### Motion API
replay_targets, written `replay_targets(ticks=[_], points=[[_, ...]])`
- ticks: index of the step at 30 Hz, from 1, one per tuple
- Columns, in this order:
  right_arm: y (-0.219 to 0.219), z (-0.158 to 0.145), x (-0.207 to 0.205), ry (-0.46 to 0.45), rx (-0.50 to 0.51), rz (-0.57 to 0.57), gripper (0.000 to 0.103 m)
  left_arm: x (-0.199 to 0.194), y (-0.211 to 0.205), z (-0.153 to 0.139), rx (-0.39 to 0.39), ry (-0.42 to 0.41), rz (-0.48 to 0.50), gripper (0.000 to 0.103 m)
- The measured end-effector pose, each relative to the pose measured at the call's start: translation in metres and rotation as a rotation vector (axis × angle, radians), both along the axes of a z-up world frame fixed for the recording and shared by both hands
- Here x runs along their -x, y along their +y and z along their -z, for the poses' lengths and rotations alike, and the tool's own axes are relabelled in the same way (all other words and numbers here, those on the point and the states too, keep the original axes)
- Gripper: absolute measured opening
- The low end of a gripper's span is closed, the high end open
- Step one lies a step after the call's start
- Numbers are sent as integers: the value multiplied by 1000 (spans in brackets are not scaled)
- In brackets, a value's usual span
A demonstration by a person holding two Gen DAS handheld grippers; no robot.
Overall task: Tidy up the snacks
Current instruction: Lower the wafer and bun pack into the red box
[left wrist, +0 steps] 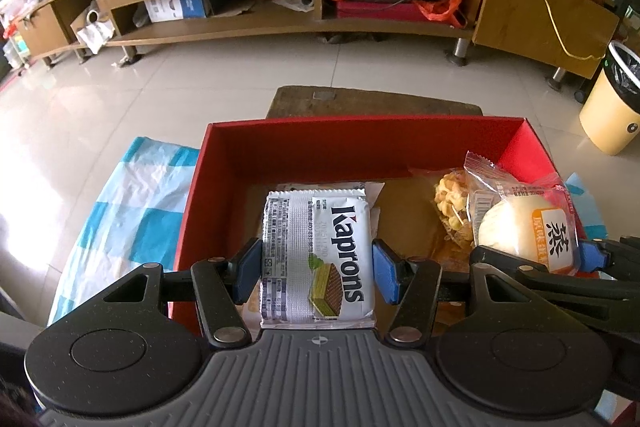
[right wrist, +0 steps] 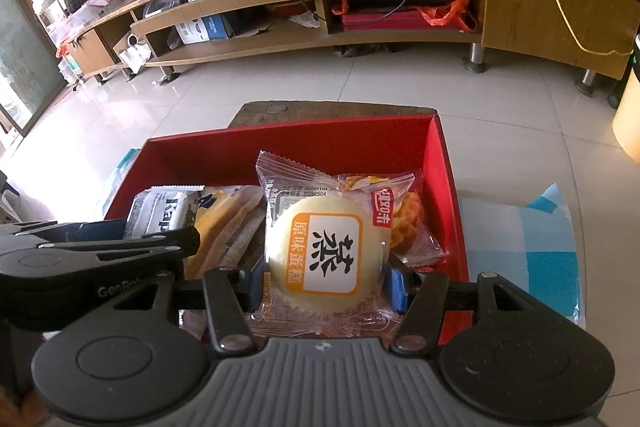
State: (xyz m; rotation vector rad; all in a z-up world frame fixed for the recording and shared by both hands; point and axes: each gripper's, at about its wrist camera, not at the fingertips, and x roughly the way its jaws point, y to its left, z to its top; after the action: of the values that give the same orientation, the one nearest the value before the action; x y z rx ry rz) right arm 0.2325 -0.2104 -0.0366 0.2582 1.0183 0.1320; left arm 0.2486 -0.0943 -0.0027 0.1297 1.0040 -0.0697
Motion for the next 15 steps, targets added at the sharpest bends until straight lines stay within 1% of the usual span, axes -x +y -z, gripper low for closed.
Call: replay_targets(ticks=[3, 8, 13, 15], points=[[2, 3, -1, 9, 5, -3, 54, -1, -1, 3, -12, 3, -2, 64], [5, 6, -3, 10, 18, -6, 54, -3, 1, 6, -11, 11, -9, 64], [7, 8, -2, 11, 28, -10, 55, -4, 0, 9, -16, 17, -19, 67], [7, 8, -2, 11, 29, -9, 55, -4, 1, 9, -21, 14, -24, 71]])
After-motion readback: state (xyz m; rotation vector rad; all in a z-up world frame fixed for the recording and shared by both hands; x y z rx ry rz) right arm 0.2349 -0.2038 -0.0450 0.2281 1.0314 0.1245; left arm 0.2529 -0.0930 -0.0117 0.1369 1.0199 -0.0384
